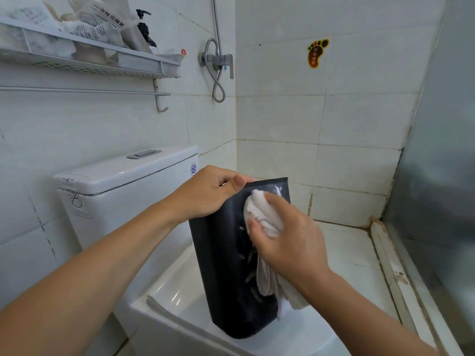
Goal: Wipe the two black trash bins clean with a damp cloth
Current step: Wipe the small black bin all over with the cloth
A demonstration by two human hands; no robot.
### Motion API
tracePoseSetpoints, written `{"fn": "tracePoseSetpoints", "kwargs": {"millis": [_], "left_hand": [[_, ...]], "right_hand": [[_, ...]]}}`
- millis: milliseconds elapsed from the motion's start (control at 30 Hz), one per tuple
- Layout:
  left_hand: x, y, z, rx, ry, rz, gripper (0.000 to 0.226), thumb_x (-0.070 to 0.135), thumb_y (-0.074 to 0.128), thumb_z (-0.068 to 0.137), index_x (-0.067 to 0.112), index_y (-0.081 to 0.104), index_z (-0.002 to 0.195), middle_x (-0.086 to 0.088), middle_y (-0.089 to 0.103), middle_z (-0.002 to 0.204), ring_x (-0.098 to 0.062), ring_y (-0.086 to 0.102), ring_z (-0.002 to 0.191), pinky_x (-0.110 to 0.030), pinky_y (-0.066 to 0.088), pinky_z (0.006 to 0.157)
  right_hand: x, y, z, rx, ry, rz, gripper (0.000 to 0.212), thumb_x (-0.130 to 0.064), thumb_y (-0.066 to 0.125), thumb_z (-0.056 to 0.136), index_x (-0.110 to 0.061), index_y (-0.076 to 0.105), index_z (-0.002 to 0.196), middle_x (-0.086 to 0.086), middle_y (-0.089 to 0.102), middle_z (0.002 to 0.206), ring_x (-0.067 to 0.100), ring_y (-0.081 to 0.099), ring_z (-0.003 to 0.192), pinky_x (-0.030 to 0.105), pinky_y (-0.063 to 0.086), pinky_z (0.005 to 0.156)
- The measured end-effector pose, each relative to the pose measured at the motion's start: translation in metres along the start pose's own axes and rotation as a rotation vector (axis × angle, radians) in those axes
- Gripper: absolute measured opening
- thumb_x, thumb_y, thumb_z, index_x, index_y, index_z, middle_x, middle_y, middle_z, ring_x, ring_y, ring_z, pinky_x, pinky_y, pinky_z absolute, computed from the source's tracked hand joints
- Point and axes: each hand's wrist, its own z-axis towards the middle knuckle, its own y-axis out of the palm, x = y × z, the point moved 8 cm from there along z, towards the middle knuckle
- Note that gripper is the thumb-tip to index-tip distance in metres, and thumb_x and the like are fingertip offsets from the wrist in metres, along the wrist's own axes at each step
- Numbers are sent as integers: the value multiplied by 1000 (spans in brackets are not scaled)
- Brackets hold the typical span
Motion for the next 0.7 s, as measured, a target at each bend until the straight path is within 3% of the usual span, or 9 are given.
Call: {"fn": "tracePoseSetpoints", "kwargs": {"millis": [100,267,333,433,500,600,700], "left_hand": [[-2,0,-3,-22,-10,-15,30,53,45,96,48,68,113,52,63,97,29,54,110,2,37,93],[0,-2,0,9,26,14,58,59,42,93,27,73,130,35,63,115,33,51,107,2,36,94],[-2,-1,-1,-2,10,10,53,59,43,93,32,73,128,35,65,116,29,53,112,-2,38,98],[-5,-2,-4,-2,-17,13,39,57,43,95,45,70,120,51,62,99,30,52,112,-1,38,96],[-4,-4,-5,20,-8,-2,46,58,42,95,38,71,125,50,62,99,32,52,109,0,37,94],[1,-2,-3,34,-1,1,59,63,41,91,31,73,128,34,65,114,33,52,104,1,38,91],[-1,0,-3,17,-17,14,46,63,41,93,44,73,121,38,68,112,26,56,111,-3,41,96]], "right_hand": [[-15,7,-12,-95,-120,21,54,-63,60,84,-42,55,133,-11,70,97,15,67,84,37,57,67],[13,1,15,-33,99,-11,43,-57,63,90,-40,61,130,-8,71,97,18,67,88,33,49,68],[-3,2,7,-35,-14,-26,46,-58,62,88,-40,58,130,-7,69,95,20,67,84,35,53,67],[-20,9,-11,-145,-174,-26,52,-62,60,84,-44,54,132,-9,67,90,18,66,76,37,55,62],[-11,5,2,-109,-124,-71,49,-62,60,86,-45,55,132,-10,67,92,16,65,77,35,54,63],[6,0,17,-66,12,-111,43,-57,61,89,-43,59,129,-9,65,90,19,65,79,34,50,63],[-13,-1,1,-117,-170,-102,46,-58,61,86,-43,57,128,-10,62,86,20,63,71,36,52,58]]}}
